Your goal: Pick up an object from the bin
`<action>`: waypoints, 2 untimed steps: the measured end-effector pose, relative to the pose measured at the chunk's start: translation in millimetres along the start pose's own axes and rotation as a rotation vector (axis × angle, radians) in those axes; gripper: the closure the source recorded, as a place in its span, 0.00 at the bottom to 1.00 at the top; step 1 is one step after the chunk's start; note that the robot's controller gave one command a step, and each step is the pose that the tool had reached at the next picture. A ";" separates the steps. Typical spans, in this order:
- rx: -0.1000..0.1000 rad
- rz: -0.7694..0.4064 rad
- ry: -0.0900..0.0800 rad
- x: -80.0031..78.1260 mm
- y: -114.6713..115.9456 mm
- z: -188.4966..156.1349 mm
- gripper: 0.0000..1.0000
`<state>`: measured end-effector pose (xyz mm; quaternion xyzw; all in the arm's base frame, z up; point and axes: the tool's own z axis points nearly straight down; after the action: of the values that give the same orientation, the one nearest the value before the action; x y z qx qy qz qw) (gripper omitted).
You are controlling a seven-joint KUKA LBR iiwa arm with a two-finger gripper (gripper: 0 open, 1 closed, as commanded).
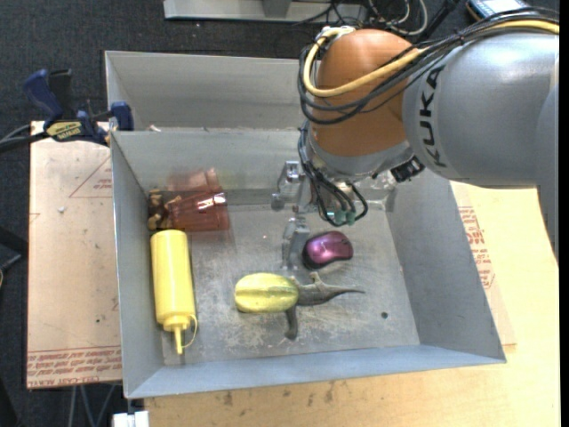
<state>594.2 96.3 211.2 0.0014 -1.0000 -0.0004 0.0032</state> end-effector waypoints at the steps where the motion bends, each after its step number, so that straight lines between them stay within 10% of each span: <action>1: 0.000 0.002 -0.008 -1.6 -0.5 -4.4 0.00; 2: 0.000 -0.046 -0.014 14.6 14.5 39.5 0.00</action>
Offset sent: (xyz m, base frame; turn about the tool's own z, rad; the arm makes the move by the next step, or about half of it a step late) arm -0.0350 0.0306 -0.0882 -0.1004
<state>579.3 110.7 171.9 0.0246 -0.9997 -0.0006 -0.0038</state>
